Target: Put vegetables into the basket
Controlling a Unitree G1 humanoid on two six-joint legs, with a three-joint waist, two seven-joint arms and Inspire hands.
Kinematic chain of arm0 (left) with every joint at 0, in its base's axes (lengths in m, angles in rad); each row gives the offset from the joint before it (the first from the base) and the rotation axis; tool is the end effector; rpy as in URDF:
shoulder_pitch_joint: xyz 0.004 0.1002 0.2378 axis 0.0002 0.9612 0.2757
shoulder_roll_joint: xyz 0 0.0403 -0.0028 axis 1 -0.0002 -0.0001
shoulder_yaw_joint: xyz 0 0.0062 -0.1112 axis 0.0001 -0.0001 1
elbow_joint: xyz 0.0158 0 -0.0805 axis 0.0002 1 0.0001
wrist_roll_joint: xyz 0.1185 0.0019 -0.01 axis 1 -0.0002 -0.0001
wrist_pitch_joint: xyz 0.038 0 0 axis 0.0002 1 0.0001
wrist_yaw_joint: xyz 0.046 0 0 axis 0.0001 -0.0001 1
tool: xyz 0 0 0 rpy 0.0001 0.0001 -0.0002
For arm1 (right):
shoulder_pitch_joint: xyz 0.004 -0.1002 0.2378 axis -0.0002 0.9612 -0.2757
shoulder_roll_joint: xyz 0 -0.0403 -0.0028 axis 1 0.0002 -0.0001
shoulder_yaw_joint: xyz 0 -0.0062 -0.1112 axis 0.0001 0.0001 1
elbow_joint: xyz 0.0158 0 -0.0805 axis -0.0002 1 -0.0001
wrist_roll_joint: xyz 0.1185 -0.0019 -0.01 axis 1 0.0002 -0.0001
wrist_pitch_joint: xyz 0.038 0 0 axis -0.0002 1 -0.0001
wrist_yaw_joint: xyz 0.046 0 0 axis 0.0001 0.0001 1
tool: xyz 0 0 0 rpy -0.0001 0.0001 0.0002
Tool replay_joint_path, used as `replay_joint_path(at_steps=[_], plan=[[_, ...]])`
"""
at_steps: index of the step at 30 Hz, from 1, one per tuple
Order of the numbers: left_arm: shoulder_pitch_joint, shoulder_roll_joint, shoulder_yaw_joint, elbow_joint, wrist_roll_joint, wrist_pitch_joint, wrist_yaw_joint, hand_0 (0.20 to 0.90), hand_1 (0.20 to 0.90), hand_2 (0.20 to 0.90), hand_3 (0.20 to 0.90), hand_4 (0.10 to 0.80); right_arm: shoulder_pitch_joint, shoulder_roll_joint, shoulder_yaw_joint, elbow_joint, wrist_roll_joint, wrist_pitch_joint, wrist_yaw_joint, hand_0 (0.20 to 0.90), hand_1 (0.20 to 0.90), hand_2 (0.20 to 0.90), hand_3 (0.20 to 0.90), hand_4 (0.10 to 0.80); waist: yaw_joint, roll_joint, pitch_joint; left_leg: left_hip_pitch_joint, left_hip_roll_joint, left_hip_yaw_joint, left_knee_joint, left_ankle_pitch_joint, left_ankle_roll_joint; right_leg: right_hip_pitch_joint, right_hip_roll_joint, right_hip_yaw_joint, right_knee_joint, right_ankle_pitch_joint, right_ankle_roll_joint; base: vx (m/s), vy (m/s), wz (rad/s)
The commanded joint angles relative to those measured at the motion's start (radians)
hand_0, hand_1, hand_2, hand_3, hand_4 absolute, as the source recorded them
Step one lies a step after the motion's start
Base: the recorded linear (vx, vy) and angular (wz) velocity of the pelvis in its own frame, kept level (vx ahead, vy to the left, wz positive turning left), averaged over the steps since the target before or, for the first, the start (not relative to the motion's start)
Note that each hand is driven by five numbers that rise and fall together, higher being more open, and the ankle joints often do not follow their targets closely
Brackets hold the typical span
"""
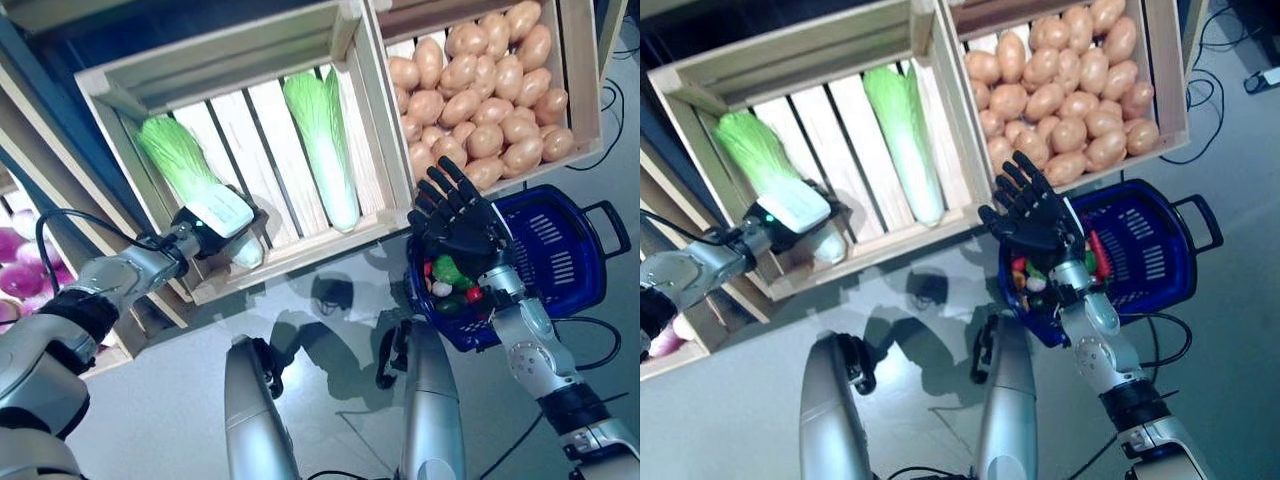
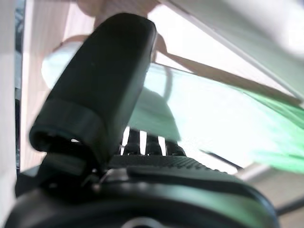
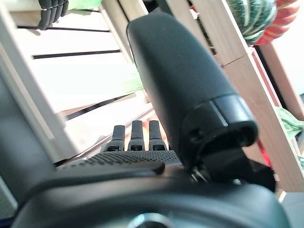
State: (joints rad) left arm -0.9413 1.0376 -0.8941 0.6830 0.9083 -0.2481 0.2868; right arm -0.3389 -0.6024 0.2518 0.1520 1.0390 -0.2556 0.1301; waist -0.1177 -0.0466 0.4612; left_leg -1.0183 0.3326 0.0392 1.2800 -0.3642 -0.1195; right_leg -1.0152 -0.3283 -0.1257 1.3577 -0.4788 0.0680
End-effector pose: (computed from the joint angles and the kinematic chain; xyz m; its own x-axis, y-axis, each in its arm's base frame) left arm 0.3356 0.2898 0.1709 0.9402 -0.3364 -0.0524 -0.1643 -0.5830 0.7957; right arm 0.2818 -0.2163 0.1087 0.9163 0.2238 0.3320 -0.3351 0.8825 0.3299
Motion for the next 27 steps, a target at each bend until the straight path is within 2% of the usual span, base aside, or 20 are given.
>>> replay_joint_path(at_steps=[1,7,11,17,18,19,27], plan=[[-0.102,0.017,-0.020,0.027,-0.002,0.032,-0.047,0.900,0.900,0.900,0.900,0.800,-0.064,-0.040,-0.090,-0.081,0.056,-0.146,-0.014,0.900,0.900,0.900,0.900,0.800,-0.013,0.014,-0.021,-0.054,0.028,0.017,0.002,-0.033,-0.008,-0.041,-0.050,0.018,-0.013,0.058,0.066,-0.047,0.004,0.03],[-0.097,0.006,-0.012,0.044,-0.014,0.057,-0.083,0.900,0.900,0.900,0.900,0.800,-0.064,-0.039,-0.110,-0.092,0.043,-0.156,-0.011,0.900,0.900,0.900,0.900,0.800,-0.008,0.012,-0.010,-0.160,0.032,-0.007,0.083,-0.052,-0.006,-0.154,-0.052,0.037,0.085,0.039,0.065,-0.041,-0.007,0.00],[-0.087,-0.006,0.006,0.063,-0.001,0.043,-0.083,0.900,0.900,0.900,0.900,0.800,-0.060,-0.028,-0.127,-0.097,0.039,-0.146,-0.003,0.900,0.900,0.900,0.900,0.800,-0.006,0.008,-0.009,-0.210,0.038,-0.014,0.127,-0.059,-0.004,-0.203,-0.053,0.045,0.135,0.033,0.063,0.000,0.000,0.00],[-0.096,-0.018,0.020,0.077,0.016,0.069,-0.098,0.900,0.900,0.900,0.900,0.800,-0.078,-0.009,-0.142,-0.097,0.024,-0.138,-0.035,0.900,0.900,0.900,0.900,0.800,-0.006,0.006,-0.006,-0.255,0.044,-0.018,0.162,-0.057,0.002,-0.249,-0.048,0.054,0.176,0.030,0.064,-0.004,0.005,-0.01],[-0.098,-0.020,0.022,0.083,0.014,0.066,-0.102,0.851,0.851,0.851,0.851,0.767,-0.080,-0.005,-0.145,-0.098,0.019,-0.135,-0.037,0.900,0.900,0.900,0.900,0.800,-0.006,0.006,-0.006,-0.257,0.044,-0.017,0.164,-0.056,0.003,-0.251,-0.047,0.054,0.177,0.032,0.064,-0.009,0.016,-0.03],[-0.096,-0.020,0.028,0.086,0.008,0.060,-0.105,0.300,0.300,0.300,0.300,0.400,-0.080,0.001,-0.151,-0.096,0.015,-0.130,-0.033,0.900,0.900,0.900,0.900,0.800,-0.006,0.006,-0.007,-0.257,0.042,-0.017,0.166,-0.056,0.005,-0.252,-0.046,0.054,0.178,0.033,0.065,-0.007,0.012,-0.04],[-0.064,-0.006,0.064,0.060,-0.026,0.014,-0.075,0.300,0.300,0.300,0.300,0.400,-0.053,0.023,-0.172,-0.111,-0.008,-0.110,-0.015,0.900,0.900,0.900,0.900,0.800,-0.009,0.011,-0.029,-0.233,0.040,-0.010,0.160,-0.036,0.015,-0.225,-0.039,0.054,0.173,0.042,0.066,0.026,0.004,-0.01]])
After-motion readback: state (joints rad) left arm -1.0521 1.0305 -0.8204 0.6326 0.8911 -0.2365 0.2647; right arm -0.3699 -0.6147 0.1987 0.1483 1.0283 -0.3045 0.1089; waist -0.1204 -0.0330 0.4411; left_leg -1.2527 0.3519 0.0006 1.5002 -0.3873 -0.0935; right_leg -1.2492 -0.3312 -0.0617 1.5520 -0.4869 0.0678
